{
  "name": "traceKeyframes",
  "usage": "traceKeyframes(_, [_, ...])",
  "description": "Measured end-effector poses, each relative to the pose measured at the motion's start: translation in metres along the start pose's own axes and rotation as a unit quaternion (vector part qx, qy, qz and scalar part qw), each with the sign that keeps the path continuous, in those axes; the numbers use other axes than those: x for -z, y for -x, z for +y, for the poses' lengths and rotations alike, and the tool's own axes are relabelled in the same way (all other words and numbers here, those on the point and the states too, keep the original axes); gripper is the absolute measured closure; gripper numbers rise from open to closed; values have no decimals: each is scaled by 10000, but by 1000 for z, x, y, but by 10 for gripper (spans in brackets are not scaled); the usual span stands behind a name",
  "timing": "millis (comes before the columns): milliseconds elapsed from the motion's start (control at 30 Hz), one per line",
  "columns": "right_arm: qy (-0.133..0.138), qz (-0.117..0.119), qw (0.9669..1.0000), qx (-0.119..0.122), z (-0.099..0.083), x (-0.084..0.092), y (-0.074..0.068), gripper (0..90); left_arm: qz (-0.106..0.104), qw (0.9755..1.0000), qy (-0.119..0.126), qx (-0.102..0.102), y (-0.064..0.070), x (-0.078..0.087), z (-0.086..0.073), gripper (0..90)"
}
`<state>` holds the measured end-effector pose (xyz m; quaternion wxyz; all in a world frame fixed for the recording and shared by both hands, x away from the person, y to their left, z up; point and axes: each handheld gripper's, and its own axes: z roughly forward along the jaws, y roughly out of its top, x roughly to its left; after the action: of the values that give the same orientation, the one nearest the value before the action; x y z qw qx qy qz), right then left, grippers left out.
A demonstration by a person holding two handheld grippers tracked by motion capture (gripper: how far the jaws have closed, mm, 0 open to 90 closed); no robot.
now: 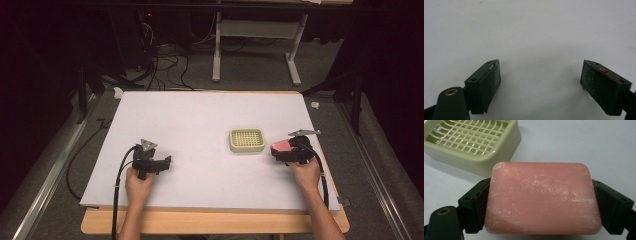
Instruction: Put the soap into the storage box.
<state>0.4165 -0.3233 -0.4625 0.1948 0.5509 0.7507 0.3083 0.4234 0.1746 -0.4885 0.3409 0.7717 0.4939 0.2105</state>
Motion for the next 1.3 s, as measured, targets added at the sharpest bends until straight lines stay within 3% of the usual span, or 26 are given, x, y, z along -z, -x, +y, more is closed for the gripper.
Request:
traceKeyframes(467, [223, 219, 9995, -10, 0, 16, -9, 136, 0, 10000, -2, -1, 0, 0, 0, 170])
traceKeyframes(1300, [219, 607, 9976, 236, 14, 26, -40, 136, 0, 10000, -2, -1, 0, 0, 0, 170])
